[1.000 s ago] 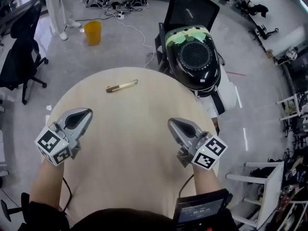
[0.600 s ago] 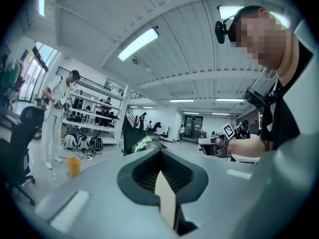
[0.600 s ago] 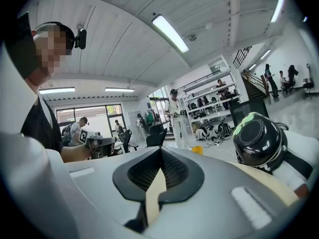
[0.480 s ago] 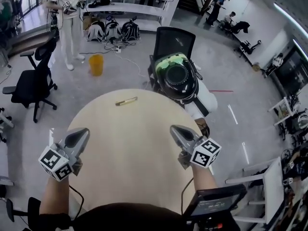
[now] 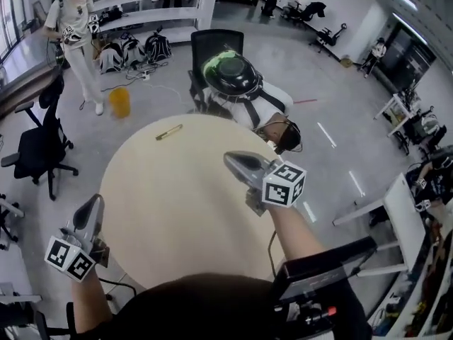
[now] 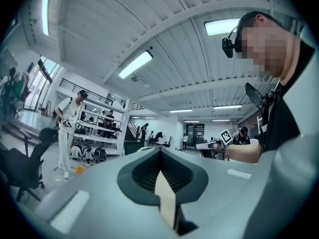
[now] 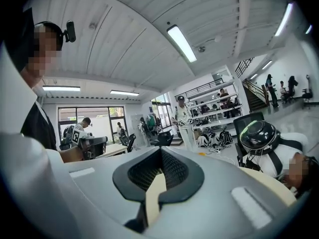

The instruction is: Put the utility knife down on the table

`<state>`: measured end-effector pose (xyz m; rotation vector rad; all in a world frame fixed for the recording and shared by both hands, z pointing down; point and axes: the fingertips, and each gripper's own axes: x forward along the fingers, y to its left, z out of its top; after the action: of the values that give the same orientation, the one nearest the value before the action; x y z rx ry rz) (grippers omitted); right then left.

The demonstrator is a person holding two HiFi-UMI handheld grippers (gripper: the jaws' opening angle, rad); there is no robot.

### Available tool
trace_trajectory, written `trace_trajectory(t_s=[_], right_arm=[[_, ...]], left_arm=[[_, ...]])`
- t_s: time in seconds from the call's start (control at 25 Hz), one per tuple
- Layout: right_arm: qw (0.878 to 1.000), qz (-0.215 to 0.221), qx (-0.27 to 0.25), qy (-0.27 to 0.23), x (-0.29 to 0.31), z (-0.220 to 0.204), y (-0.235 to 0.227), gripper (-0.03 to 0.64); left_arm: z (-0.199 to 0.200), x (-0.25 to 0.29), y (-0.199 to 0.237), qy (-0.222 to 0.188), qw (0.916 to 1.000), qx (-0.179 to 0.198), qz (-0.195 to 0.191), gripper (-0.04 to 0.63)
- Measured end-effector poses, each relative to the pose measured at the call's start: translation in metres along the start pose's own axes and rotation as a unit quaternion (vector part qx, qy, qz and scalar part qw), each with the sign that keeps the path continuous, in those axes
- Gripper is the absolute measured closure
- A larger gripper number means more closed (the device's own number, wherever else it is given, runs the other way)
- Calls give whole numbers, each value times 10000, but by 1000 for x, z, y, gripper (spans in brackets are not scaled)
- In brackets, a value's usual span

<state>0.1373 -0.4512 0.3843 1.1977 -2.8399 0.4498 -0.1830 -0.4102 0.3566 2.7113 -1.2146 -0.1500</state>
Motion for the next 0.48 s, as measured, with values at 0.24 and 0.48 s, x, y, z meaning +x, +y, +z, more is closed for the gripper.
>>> trace_trajectory(t_s=[0.24, 0.48], right_arm=[[10000, 13, 19, -53, -18, 5, 44, 601], [9997, -61, 128, -204, -28, 5, 82, 601]], left_arm=[[19, -45, -19, -89, 9999, 119, -47, 598], [36, -84, -21, -164, 9995, 176, -180, 600]])
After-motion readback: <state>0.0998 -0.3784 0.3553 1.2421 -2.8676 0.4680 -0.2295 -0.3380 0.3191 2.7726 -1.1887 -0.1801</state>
